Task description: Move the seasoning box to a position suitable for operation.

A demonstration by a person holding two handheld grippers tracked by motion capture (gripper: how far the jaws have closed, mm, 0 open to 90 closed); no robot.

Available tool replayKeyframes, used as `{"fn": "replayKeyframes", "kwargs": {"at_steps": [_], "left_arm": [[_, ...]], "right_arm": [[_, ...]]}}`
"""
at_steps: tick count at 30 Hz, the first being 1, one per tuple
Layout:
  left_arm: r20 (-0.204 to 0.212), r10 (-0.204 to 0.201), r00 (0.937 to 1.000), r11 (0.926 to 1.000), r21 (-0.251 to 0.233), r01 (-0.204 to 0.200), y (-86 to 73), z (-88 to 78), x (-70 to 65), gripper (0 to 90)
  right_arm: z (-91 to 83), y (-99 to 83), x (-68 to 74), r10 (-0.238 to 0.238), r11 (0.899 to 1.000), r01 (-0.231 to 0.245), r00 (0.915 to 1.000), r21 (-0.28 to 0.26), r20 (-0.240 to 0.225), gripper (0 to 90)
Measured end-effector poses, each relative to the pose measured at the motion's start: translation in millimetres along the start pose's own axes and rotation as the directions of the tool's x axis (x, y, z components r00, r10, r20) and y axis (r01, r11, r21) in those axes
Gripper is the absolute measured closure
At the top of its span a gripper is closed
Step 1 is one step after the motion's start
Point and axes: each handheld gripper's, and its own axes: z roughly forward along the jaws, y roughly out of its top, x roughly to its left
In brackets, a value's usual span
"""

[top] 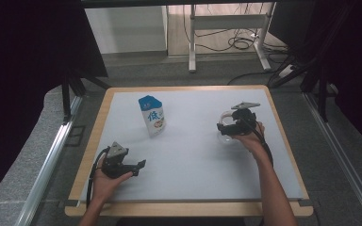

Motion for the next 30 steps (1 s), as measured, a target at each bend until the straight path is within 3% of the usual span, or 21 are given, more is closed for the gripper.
{"fn": "replayKeyframes", "kwargs": {"at_steps": [4, 13, 18, 20, 23, 30], "left_arm": [[-0.003, 0.0, 1.0, 1.0, -0.004, 0.0, -0.5, 1.3, -0.5, 12.8], [-0.005, -0.002, 1.0, 0.9999, -0.01, 0.002, -1.2, 0.3, -0.1, 12.7], [-0.006, -0.003, 1.0, 0.9999, -0.012, 0.003, -1.7, 0.3, -0.2, 12.7], [-0.005, -0.002, 1.0, 1.0, -0.01, 0.002, -2.0, 0.8, -0.1, 12.7], [-0.004, -0.004, 1.0, 0.9999, -0.009, 0.003, -2.3, 1.8, 0.0, 12.7], [-0.001, 0.0, 1.0, 1.0, -0.009, 0.0, -2.5, 2.1, -1.7, 12.6]], "right_arm": [[3.0, -2.1, -1.2, -0.03, 0.999, 0.03, 0.9995, 0.014, -0.008, 4.0], [1.3, -2.0, -2.3, -0.046, 0.999, 0.047, 0.9987, 0.01, -0.022, 6.0], [0.2, -0.9, -2.3, -0.036, 0.999, 0.036, 0.9993, -0.012, -0.005, 7.4], [-4.0, 0.4, -2.4, -0.035, 0.998, 0.035, 0.9993, -0.044, 0.012, 11.0], [-5.8, 1.2, -4.6, -0.019, 0.999, 0.019, 0.9998, -0.034, 0.001, 11.0], [-6.3, 0.2, -4.6, -0.029, 0.999, 0.029, 0.9996, -0.025, -0.007, 11.2]]}}
